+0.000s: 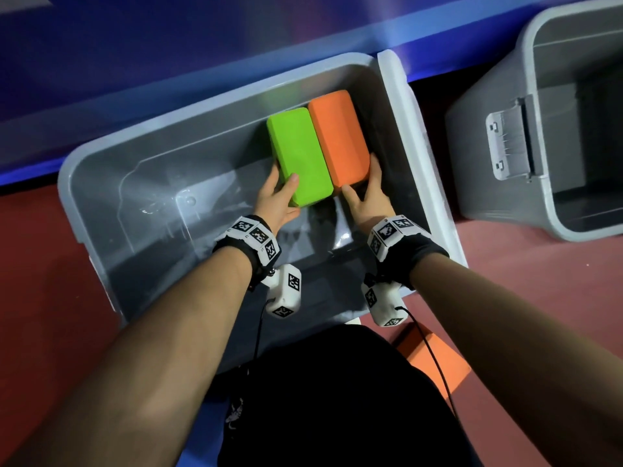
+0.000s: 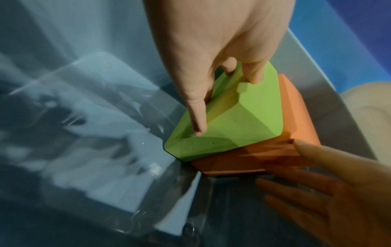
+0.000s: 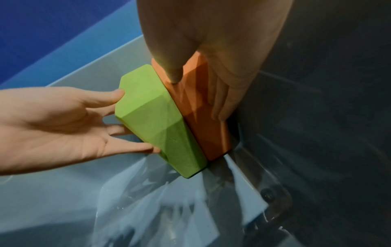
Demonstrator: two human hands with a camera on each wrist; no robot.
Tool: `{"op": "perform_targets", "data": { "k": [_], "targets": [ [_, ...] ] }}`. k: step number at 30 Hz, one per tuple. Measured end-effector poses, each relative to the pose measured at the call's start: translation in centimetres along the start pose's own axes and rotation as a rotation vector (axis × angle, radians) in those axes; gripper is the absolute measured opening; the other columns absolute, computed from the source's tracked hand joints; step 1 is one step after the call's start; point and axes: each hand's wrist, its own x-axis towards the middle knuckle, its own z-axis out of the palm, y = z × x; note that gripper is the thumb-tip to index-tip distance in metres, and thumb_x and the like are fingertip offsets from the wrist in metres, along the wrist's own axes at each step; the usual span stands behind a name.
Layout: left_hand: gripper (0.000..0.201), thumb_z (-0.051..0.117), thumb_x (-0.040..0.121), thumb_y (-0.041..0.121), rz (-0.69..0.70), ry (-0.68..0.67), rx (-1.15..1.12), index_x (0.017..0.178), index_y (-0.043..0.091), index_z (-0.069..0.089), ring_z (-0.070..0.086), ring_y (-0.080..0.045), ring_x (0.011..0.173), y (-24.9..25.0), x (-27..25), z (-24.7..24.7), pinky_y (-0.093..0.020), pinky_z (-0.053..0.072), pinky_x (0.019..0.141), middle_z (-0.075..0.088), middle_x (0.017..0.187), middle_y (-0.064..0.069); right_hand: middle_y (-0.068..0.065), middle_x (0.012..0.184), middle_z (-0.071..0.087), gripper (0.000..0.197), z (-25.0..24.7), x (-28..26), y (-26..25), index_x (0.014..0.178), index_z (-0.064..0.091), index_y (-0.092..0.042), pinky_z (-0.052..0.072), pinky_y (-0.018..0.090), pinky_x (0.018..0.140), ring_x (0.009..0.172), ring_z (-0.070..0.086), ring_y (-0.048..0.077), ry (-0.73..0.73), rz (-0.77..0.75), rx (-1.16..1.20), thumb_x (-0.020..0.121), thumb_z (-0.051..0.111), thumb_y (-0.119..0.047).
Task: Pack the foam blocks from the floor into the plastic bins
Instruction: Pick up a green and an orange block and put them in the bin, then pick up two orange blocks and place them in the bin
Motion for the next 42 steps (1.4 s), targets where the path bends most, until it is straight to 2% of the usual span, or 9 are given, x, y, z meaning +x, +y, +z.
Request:
{"op": "perform_targets", "data": {
  "k": [6,12,15,19,22,26,31,35,42],
  "targets": [
    [0.060,0.051,0.098,0.018,0.023,0.017,-0.062,0.149,0.036,0.024,0.053,-0.024,0.124,0.2,0.5,0.5,-0.043,0.046,0.100,0.053,0.131,0.008,0.021,0.128,0.055,0.072,-0.5,0.4,-0.9,0.151,0.007,-0.017,0.043,0.035,0.089,0.112,0.055,0.041,0.017,0.022,-0.014,0.095,0.050,-0.031],
    [0.065,0.049,0.099,0.031,-0.020,-0.015,0.056,0.150,0.042,0.012,0.052,-0.032,0.123,0.9,-0.2,0.7,-0.051,0.041,0.104,0.043,0.147,0.002,0.019,0.116,0.063,0.087,-0.9,-0.5,-1.0,0.150,-0.009,-0.025,0.042,0.028,0.083,0.102,0.061,0.037,-0.064,0.068,-0.092,0.091,0.055,-0.021],
    [0.072,0.054,0.095,0.039,-0.064,0.043,0.127,0.150,0.043,0.007,0.049,-0.038,0.124,1.9,-1.0,0.9,-0.057,0.039,0.103,0.036,0.151,0.000,0.022,0.114,0.063,0.092,-1.3,-1.3,-1.5,0.149,-0.014,-0.030,0.049,0.035,0.088,0.096,0.063,0.038,-0.076,0.092,-0.096,0.089,0.055,-0.017],
    [0.081,0.060,0.089,0.044,-0.105,0.145,0.193,0.151,0.035,0.008,0.040,-0.031,0.134,2.8,-3.1,0.2,-0.056,0.040,0.103,0.030,0.155,0.000,0.021,0.104,0.064,0.091,-2.5,-4.0,-2.2,0.150,-0.011,-0.032,0.046,0.031,0.072,0.089,0.064,0.037,-0.093,0.121,-0.152,0.088,0.054,-0.017],
    [0.077,0.059,0.091,0.043,-0.111,0.161,0.248,0.151,0.031,0.012,0.042,-0.028,0.132,4.0,-5.8,0.2,-0.051,0.041,0.103,0.034,0.152,-0.001,0.020,0.120,0.060,0.088,-4.4,-7.0,-2.9,0.151,-0.006,-0.033,0.042,0.028,0.070,0.096,0.064,0.034,-0.186,0.161,-0.185,0.090,0.055,-0.016],
    [0.067,0.058,0.092,0.038,-0.050,0.146,0.420,0.149,0.023,0.025,0.046,-0.023,0.127,5.7,-10.4,0.9,-0.042,0.043,0.101,0.041,0.145,-0.005,0.015,0.132,0.055,0.085,-6.6,-10.8,-4.0,0.151,0.003,-0.035,0.045,0.031,0.086,0.110,0.059,0.033,-0.221,0.215,-0.211,0.088,0.058,-0.020],
    [0.053,0.057,0.094,0.031,-0.011,0.036,0.614,0.141,0.015,0.039,0.052,-0.019,0.108,8.7,-19.0,4.1,-0.031,0.042,0.088,0.052,0.129,-0.007,0.011,0.140,0.048,0.076,-12.5,-17.9,-6.2,0.150,0.015,-0.029,0.045,0.033,0.096,0.118,0.055,0.030,-0.184,0.236,-0.135,0.089,0.059,-0.021],
    [0.052,0.058,0.094,0.024,0.054,-0.108,0.837,0.141,0.011,0.039,0.052,-0.025,0.121,9.6,-24.7,6.9,-0.023,0.037,0.091,0.054,0.132,-0.013,0.009,0.133,0.055,0.064,-16.1,-23.4,-6.5,0.145,0.031,-0.021,0.041,0.030,0.097,0.120,0.052,0.027,-0.115,0.287,-0.030,0.088,0.060,-0.021],
    [0.055,0.061,0.091,0.027,0.136,-0.292,1.182,0.140,0.012,0.040,0.056,-0.023,0.108,7.1,-30.8,13.6,-0.024,0.040,0.089,0.057,0.124,-0.013,0.010,0.130,0.056,0.056,-19.1,-32.4,1.1,0.140,0.040,-0.020,0.038,0.025,0.095,0.120,0.052,0.027,-0.009,0.434,0.144,0.089,0.060,-0.028]
  ]
}}
